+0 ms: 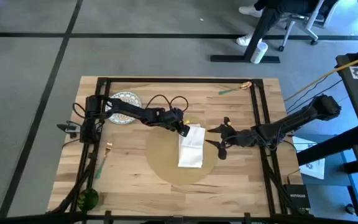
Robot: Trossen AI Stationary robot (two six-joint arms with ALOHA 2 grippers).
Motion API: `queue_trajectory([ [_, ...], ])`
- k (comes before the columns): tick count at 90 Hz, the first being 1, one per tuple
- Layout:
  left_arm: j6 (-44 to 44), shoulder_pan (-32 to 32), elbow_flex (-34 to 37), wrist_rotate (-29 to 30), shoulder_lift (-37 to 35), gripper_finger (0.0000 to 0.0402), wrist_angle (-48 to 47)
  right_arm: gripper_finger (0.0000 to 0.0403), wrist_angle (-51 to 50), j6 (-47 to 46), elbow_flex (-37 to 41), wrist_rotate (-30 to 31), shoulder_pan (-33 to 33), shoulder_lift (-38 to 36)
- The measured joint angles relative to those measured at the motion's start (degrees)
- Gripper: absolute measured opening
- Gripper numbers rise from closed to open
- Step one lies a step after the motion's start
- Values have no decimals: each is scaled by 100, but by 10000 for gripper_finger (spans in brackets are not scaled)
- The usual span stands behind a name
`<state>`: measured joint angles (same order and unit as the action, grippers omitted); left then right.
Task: Set table place
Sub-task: Fold the table napkin
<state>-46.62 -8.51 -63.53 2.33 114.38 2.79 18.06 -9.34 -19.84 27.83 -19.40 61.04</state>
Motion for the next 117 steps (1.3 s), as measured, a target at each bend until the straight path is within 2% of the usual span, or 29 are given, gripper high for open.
queue_trajectory([
  [17, 54, 55, 9, 20, -30, 4, -34, 195, -28, -63, 0, 0, -2, 0],
  [50, 147, 164, 22, 145, -425, 3, -89, 195, -24, -66, -2, 0, 0, 0],
  [117, 92, 269, 17, 414, -613, 3, -438, 195, -69, -66, -2, 2, -1, 3],
])
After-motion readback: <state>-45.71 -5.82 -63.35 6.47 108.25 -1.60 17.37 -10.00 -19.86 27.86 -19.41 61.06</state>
